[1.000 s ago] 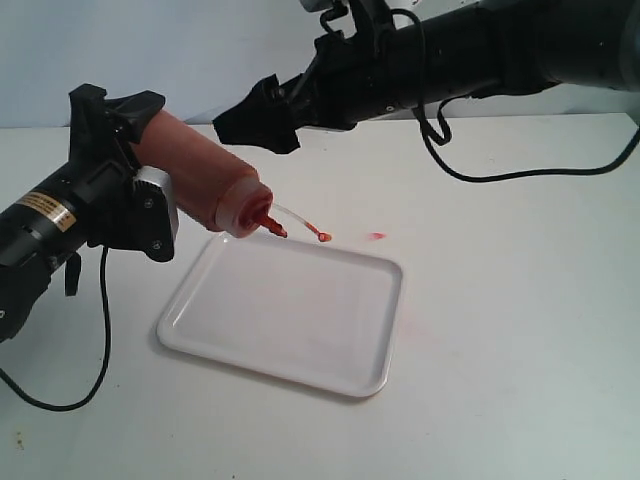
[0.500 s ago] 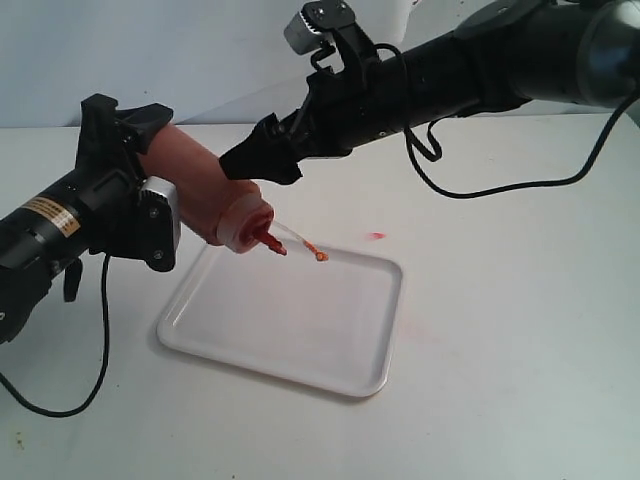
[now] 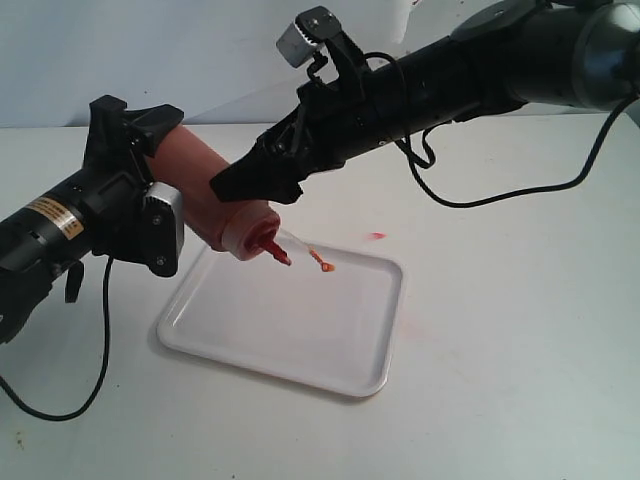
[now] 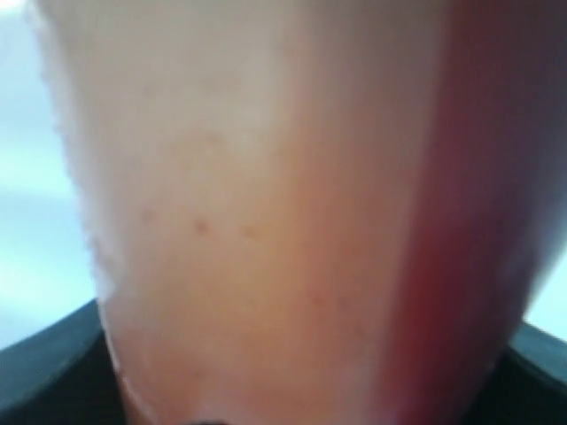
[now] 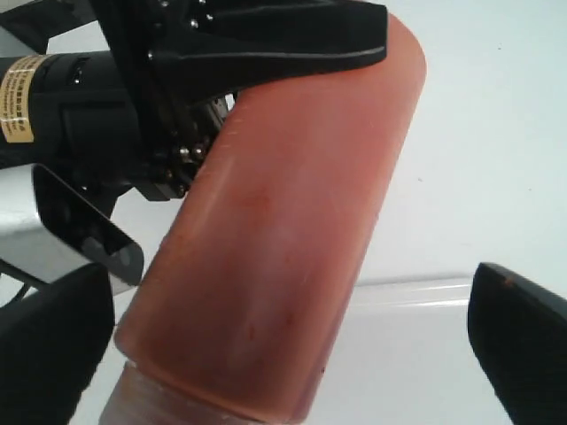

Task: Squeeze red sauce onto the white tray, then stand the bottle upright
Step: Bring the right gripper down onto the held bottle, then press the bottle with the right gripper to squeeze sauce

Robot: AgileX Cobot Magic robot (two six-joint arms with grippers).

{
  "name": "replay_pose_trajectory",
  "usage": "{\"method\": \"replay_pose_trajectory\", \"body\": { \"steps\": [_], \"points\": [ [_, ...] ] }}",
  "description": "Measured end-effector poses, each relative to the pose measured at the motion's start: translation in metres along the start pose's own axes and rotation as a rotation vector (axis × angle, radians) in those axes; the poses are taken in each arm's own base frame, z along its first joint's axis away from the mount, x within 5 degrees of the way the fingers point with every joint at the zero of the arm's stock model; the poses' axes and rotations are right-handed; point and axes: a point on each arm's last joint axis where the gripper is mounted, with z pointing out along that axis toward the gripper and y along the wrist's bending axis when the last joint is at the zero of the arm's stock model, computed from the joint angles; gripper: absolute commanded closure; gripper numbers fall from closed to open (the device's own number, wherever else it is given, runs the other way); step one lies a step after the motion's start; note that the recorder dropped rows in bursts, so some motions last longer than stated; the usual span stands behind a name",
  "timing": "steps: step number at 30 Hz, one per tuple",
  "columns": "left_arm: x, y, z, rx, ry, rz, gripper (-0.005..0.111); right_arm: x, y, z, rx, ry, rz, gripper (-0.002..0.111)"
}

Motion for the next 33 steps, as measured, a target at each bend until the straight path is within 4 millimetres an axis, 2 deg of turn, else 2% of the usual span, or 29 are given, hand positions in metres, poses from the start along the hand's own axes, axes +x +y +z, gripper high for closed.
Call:
{"method": "replay_pose_trajectory", "body": {
  "steps": [4,14,24,33],
  "points": [
    [-0.001,0.0,0.0,0.0,-0.01,0.003,0.107,0.001,0.001,0.001,0.0,0.019,-0.016,0.008],
    [-0.002,-0.001,0.0,0.006,-0.018,0.004,0.107,0.004,0.011,0.022,0.093,0.13,-0.086,0.008],
    [-0.002,-0.001,0.0,0.006,-0.018,0.004,0.107,0.005,0.004,0.022,0.16,0.136,-0.091,0.008],
    [0.0,-0.003,0.004,0.07,-0.008,0.002,0.107,0.028,-0.01,0.04,0.16,0.183,-0.046,0.008]
  ]
}}
